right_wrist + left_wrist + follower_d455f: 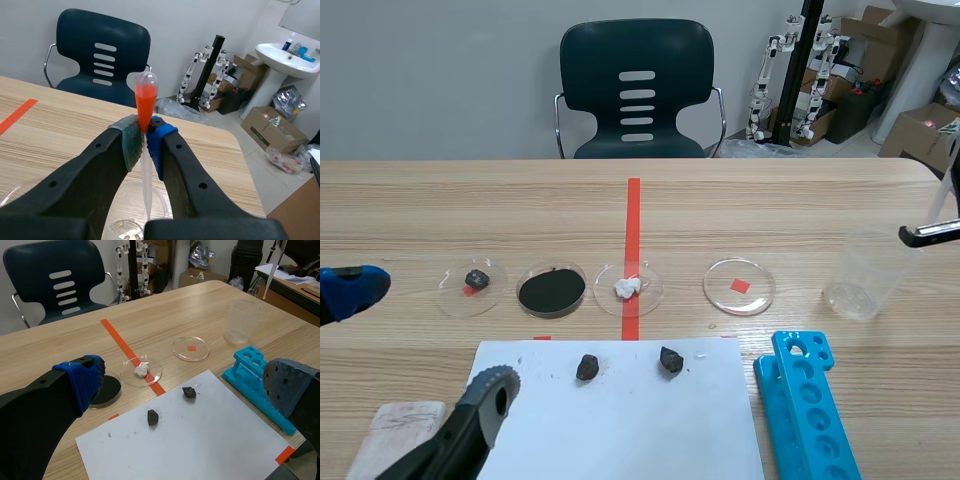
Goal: Put the dropper in the beaker
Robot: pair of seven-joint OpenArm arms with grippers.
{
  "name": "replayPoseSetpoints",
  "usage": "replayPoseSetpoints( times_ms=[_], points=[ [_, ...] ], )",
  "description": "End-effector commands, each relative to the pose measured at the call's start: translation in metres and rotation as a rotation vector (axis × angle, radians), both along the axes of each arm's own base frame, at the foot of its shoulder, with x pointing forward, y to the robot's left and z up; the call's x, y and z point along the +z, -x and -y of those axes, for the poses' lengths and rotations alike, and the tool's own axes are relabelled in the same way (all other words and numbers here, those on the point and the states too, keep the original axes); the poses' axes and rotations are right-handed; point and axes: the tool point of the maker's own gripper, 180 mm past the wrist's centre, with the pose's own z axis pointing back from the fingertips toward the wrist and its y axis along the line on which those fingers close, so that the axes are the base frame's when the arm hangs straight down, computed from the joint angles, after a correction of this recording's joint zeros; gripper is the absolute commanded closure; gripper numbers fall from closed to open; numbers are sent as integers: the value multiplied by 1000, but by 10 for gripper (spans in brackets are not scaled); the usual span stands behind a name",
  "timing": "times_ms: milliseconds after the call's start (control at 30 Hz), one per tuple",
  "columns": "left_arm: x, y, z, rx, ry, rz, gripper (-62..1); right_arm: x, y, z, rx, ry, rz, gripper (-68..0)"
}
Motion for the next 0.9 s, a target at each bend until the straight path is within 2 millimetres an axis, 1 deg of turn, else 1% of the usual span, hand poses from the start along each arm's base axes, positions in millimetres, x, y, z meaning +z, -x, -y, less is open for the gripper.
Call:
replayPoseSetpoints(
  times_ms=[0, 300, 433, 600, 733, 867],
  points=[
    [5, 0, 1, 2, 18, 12, -623, 10, -6, 6, -8, 5, 34, -11],
    [5, 0, 1, 2, 18, 12, -623, 0, -18, 18, -38, -19, 24, -11],
    [5, 0, 1, 2, 18, 12, -623, -3, -23, 20, -39, -30, 21, -11],
    [5, 0, 1, 2, 18, 12, -623, -13, -27, 10, 37, -65, -1, -11],
    [5, 0, 1, 2, 18, 12, -623, -20, -27, 11, 45, -82, -2, -11],
    [5, 0, 1, 2, 18, 12, -623, -29, -25, 4, 90, -105, -27, -11]
  ],
)
